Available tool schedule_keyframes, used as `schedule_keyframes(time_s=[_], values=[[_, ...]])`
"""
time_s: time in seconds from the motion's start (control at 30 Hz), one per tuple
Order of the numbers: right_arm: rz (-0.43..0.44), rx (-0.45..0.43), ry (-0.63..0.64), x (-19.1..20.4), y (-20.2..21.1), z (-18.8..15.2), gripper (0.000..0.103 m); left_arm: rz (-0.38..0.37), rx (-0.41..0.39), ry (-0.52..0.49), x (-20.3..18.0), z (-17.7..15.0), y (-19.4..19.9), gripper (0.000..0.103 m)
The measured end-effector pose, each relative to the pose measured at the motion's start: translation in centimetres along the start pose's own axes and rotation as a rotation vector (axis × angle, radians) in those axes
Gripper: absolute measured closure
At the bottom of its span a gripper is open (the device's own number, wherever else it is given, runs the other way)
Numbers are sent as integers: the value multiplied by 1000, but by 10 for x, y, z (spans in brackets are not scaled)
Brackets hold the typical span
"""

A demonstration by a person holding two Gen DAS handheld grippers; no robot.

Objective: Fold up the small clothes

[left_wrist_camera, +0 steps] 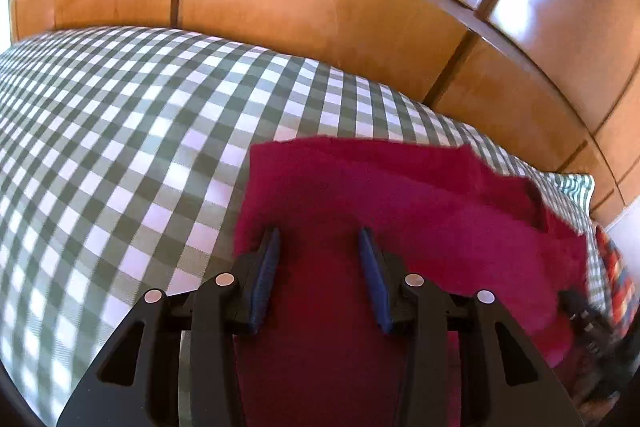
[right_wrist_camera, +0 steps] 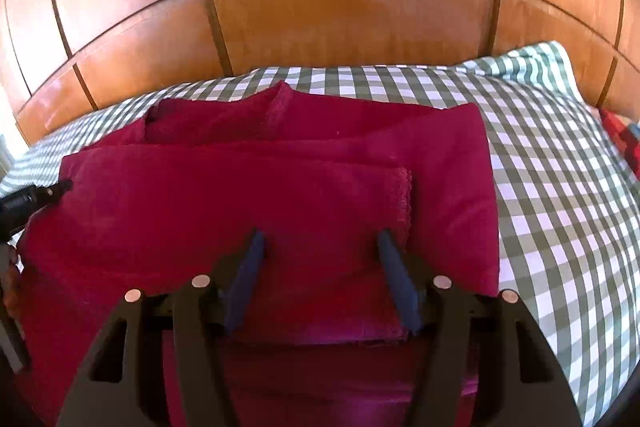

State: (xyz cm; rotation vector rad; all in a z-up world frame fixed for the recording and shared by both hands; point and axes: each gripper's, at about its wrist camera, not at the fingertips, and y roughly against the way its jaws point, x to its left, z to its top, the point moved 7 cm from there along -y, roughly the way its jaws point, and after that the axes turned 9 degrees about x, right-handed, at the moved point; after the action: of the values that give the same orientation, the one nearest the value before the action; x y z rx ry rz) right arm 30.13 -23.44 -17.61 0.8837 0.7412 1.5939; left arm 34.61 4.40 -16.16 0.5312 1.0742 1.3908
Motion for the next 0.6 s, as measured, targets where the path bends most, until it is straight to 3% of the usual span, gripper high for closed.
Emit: schedule_keyframes(time_s=[0.1,0.17,0.23,0.37,0.5,0.6], values=[[12,-3,-8,-1,-1,1,43,-5,11,12,1,2,2,63],[14,-6,-9,-1,1,-1,43,43,16,-18,-3,1,11,63],[13,-7,-10,-2,1,0,43,73,9,-42,-10,-2,24,56],[12,-8,-10,-2,0,1,43,14,-40,-120,-37,-24,61,43],[20,-11,-13,-2,1,1,42,69,38,-205,-40,-53,45,42],[17,-11,-14,-2,1,0,42,80,41,-215,-38,-56,37,41]])
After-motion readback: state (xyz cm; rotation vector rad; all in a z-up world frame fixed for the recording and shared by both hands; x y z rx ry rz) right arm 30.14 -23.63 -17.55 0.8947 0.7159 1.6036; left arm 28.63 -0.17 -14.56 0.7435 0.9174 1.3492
